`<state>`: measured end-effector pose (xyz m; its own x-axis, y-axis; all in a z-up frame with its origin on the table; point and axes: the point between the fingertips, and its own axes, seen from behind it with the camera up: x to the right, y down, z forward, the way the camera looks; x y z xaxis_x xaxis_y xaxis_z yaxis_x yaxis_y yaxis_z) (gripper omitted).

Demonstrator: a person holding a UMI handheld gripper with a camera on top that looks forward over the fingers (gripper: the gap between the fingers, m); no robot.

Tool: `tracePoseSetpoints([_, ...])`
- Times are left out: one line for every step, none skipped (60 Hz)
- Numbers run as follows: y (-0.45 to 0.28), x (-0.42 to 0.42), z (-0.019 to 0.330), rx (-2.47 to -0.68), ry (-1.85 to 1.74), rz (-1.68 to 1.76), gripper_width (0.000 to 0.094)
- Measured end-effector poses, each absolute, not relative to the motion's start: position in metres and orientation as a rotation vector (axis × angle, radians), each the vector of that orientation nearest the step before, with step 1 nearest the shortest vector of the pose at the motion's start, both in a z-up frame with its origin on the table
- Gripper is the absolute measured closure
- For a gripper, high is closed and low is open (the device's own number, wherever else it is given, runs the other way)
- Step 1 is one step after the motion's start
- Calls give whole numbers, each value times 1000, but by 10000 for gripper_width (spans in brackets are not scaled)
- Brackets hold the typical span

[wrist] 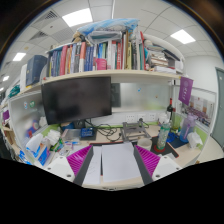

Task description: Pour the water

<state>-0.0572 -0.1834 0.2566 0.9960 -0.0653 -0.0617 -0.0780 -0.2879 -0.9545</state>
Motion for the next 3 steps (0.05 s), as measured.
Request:
tracePoseSetpoints([-184,-57,256,-1866,106,11,95])
tracePoseSetpoints([-184,-57,256,-1868,110,9,93])
tracePoseSetpoints([-184,-56,256,-1870,114,8,93])
